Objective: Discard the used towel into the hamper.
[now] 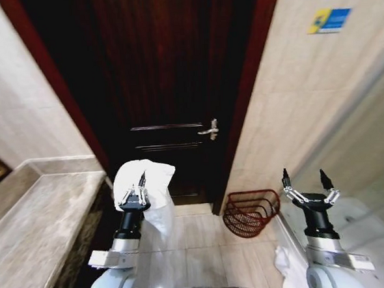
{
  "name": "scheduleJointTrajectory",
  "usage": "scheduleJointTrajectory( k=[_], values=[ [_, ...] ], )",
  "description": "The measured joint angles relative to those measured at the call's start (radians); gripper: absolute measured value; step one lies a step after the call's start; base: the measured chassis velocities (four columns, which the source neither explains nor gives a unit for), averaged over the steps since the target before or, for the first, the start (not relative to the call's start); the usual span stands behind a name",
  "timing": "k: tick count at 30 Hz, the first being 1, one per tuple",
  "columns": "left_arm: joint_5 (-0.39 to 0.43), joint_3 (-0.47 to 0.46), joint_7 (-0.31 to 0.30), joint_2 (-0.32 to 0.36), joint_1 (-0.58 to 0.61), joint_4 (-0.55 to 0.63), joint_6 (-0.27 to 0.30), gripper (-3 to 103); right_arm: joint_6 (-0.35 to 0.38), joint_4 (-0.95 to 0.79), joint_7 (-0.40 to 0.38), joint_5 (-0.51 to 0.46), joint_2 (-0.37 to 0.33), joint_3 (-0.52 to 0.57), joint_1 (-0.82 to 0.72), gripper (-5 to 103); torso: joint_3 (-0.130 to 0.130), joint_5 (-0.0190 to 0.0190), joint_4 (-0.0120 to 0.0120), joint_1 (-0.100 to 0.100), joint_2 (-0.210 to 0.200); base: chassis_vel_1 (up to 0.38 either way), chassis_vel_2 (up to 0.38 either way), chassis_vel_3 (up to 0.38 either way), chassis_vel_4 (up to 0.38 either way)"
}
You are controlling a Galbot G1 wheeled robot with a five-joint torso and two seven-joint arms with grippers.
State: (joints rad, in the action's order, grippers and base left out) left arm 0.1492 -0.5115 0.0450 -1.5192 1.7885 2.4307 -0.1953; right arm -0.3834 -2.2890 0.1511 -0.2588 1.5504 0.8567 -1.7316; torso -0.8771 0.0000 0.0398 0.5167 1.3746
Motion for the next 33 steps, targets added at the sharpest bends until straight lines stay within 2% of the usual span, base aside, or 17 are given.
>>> scheduleJointTrajectory(
  k=[20,33],
  values=[
    [0.000,0.005,0.000,-0.007,-0.008,-0.018,-0.005,4,0.000,0.000,-0.009,-0.001,0.005,-0.002,-0.001,100,0.000,0.0001,0.0000,0.000,0.000,-0.126,-0.129,-0.125,-0.127],
    [-0.003,0.000,0.006,-0.008,-0.003,-0.023,-0.030,4,-0.003,-0.012,-0.004,0.008,0.015,-0.010,-0.009,100,0.000,-0.0002,-0.0001,0.000,0.000,-0.125,-0.125,-0.127,-0.127]
  ],
)
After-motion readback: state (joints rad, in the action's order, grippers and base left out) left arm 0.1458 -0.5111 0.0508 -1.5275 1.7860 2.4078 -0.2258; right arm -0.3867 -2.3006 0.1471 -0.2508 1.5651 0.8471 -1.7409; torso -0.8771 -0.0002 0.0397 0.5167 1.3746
